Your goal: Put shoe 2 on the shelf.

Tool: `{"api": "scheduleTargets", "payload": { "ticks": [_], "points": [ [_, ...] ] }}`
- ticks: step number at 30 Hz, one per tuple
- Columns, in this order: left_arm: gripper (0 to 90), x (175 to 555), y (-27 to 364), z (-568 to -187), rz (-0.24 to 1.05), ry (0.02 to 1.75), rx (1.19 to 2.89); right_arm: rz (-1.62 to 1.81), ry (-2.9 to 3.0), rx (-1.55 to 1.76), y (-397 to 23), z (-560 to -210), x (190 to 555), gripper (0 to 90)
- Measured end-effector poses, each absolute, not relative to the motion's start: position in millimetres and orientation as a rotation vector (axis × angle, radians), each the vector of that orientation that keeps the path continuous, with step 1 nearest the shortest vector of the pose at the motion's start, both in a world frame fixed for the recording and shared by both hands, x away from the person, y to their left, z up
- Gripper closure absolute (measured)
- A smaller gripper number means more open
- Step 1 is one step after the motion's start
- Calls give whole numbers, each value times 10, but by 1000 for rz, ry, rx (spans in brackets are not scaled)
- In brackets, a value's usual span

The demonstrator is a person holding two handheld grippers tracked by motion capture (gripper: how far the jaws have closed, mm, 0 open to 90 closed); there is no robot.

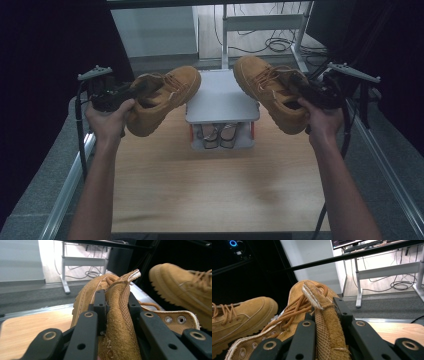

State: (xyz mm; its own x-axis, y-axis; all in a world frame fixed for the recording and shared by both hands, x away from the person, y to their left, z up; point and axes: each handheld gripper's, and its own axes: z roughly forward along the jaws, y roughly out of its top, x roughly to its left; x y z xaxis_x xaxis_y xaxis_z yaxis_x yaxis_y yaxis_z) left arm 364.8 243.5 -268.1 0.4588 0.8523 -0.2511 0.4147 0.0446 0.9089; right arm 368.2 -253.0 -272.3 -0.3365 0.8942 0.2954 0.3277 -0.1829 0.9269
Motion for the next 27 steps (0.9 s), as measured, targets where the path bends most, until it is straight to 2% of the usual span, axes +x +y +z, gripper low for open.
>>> {"api": "scheduleTargets", "payload": {
  "ticks": [4,14,27],
  "points": [
    [757,3749,2333,-2670,406,1139,1519,1536,1599,1438,-2423,-2743,3774,800],
    [751,4043,2023,-2726,332,1172,1488,1525,1567,1538,-2165,-2784,4080,800],
    [741,4294,2011,-2769,276,1180,1471,1502,1598,1579,-1974,-2807,4351,800]
  ]
}}
